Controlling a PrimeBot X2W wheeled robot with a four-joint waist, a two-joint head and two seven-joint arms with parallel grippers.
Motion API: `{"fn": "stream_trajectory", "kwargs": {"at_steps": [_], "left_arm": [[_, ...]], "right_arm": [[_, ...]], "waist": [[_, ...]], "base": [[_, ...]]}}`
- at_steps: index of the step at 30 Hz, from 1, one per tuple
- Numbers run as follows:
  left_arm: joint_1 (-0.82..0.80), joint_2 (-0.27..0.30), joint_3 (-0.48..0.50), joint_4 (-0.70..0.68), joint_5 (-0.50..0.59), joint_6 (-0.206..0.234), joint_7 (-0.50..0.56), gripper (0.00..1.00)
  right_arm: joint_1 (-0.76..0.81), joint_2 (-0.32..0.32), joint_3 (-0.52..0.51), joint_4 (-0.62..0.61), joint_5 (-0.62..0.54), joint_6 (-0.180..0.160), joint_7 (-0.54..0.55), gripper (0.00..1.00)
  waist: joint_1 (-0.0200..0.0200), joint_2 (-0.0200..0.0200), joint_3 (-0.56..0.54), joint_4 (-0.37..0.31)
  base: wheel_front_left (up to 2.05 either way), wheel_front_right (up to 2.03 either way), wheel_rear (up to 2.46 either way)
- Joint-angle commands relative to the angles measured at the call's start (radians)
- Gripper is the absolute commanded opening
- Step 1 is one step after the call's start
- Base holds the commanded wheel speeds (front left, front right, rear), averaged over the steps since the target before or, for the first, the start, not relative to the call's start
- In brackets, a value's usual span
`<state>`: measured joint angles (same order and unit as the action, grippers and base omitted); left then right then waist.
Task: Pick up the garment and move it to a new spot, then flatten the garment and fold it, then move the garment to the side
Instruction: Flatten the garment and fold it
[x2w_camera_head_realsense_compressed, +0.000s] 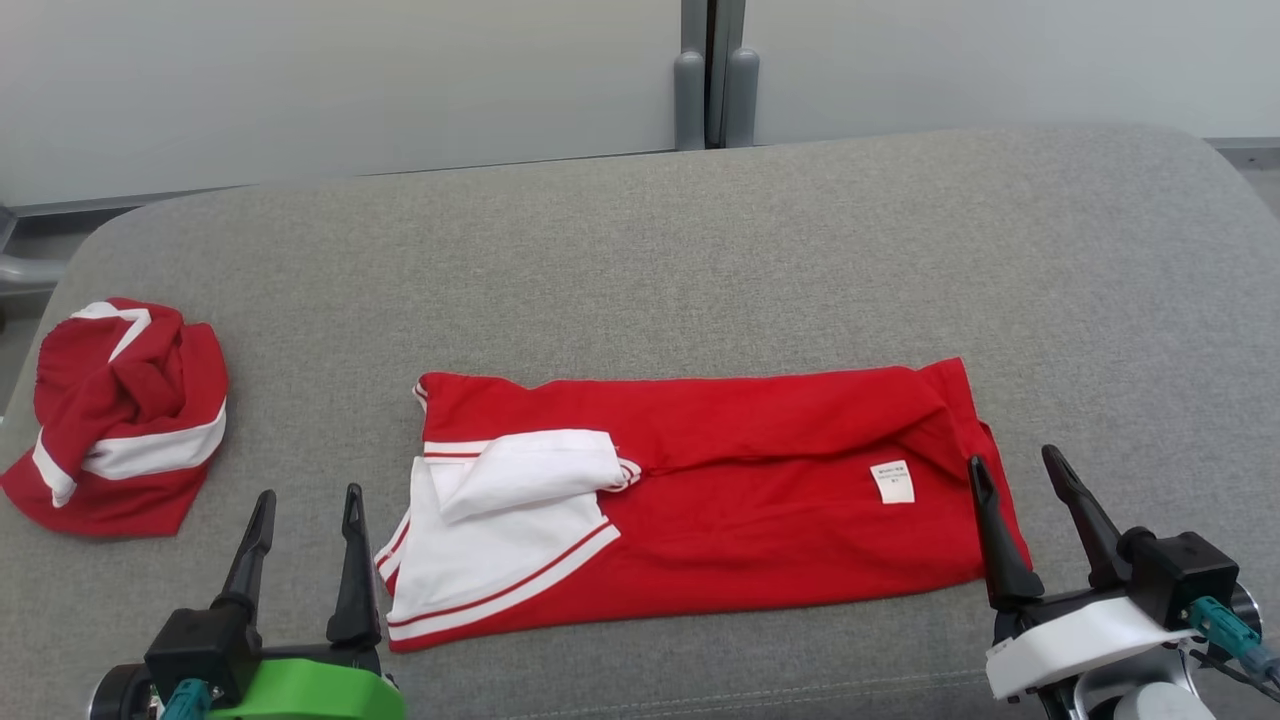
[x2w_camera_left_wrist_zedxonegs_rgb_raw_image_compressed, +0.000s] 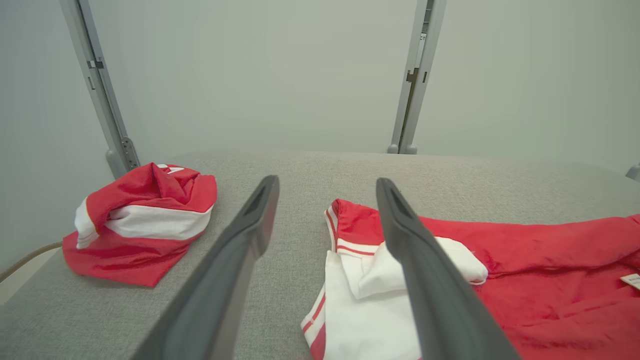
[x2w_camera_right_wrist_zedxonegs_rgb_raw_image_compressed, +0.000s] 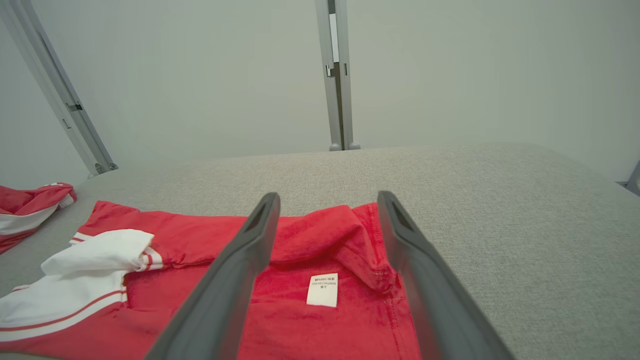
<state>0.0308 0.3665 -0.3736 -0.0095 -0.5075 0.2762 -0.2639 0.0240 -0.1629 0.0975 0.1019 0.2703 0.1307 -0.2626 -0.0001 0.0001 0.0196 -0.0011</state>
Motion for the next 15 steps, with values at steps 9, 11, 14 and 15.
{"fn": "stream_trajectory", "kwargs": {"at_steps": [9, 11, 14, 15], "left_arm": [[0.008, -0.030, 0.040, 0.008, 0.034, -0.029, 0.000, 1.00], [0.008, -0.037, 0.043, 0.008, 0.041, -0.036, 0.000, 1.00], [0.007, -0.044, 0.049, 0.007, 0.051, -0.043, 0.000, 1.00], [0.004, -0.046, 0.050, 0.007, 0.054, -0.046, 0.000, 1.00]], "right_arm": [[0.006, 0.010, -0.018, -0.003, -0.001, 0.000, -0.002, 1.00], [0.002, 0.008, -0.024, 0.002, 0.006, 0.000, -0.002, 1.00], [-0.007, 0.008, -0.038, 0.022, 0.018, 0.000, 0.002, 1.00], [-0.016, 0.004, -0.042, 0.029, 0.022, 0.000, 0.005, 1.00]], "waist": [[0.0001, -0.0001, 0.007, 0.013], [0.0001, -0.0001, 0.008, 0.015], [0.0001, -0.0001, 0.010, 0.018], [0.0001, -0.0001, 0.012, 0.019]], "base": [[0.00, 0.00, 0.00], [0.00, 0.00, 0.00], [0.00, 0.00, 0.00], [0.00, 0.00, 0.00]]}}
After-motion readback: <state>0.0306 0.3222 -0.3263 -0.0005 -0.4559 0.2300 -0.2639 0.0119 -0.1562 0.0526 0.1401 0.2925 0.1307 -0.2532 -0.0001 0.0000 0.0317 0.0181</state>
